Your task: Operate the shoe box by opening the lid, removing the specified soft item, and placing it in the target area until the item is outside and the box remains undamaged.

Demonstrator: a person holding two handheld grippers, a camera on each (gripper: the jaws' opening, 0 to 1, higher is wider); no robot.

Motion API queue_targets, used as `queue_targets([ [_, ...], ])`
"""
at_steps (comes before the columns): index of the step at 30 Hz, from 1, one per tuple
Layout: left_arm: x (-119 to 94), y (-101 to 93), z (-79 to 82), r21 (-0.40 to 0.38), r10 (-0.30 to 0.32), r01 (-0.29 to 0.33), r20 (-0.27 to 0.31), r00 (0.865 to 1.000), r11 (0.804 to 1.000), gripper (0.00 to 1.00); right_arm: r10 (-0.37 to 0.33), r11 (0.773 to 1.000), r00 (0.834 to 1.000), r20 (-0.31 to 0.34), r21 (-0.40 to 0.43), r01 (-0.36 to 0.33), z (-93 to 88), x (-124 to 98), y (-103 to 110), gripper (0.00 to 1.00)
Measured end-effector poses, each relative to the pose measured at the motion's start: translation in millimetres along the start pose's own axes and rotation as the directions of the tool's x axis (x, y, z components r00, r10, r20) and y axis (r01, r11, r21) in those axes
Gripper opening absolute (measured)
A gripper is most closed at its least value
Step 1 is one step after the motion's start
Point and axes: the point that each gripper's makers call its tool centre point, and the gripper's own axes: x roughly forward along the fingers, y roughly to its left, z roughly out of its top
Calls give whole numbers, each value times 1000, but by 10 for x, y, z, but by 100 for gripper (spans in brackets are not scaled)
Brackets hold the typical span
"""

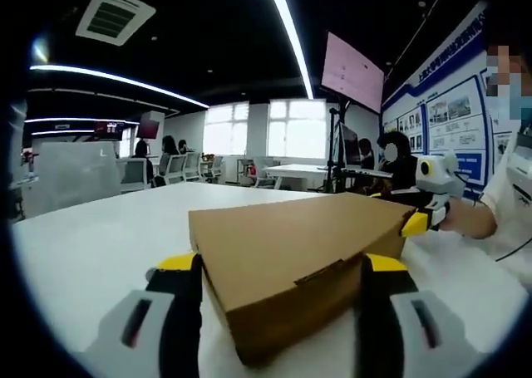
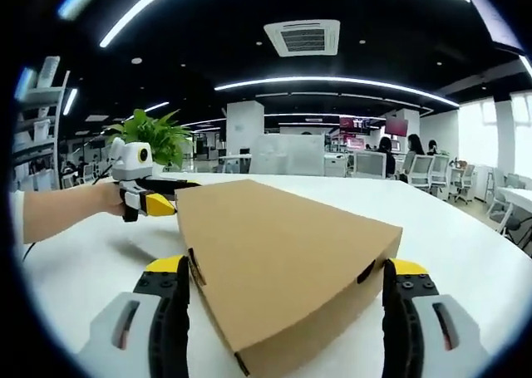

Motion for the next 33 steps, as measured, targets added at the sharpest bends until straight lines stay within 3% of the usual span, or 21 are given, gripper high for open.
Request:
queue_targets([
  [7, -14, -5, 2, -1, 8, -8, -3, 1000, 1000, 80, 10, 1000, 1000, -11, -2, -10, 0, -4, 1, 99],
  [10, -17, -22, 6, 1, 13, -13, -31, 999, 1000, 79, 13, 1000, 1000, -16, -2, -13, -4, -8, 4, 100],
  [11, -34, -49, -7, -3, 23, -23, -42, 999, 1000, 79, 11, 1000, 999, -51, -6, -11, -9, -13, 14, 100],
  [24, -109, -143, -23, -10, 71, -71, -5, 997, 997, 79, 49, 999, 999, -13, -14, -49, -17, -47, 20, 100],
  [28, -113, -143, -19, -10, 87, -88, -40, 995, 996, 79, 59, 998, 998, -33, -15, -59, -13, -33, 11, 100],
  [33, -129, -154, -33, -11, 101, -102, -65, 993, 995, 79, 75, 997, 997, -2, -19, -75, -17, -47, 6, 99],
])
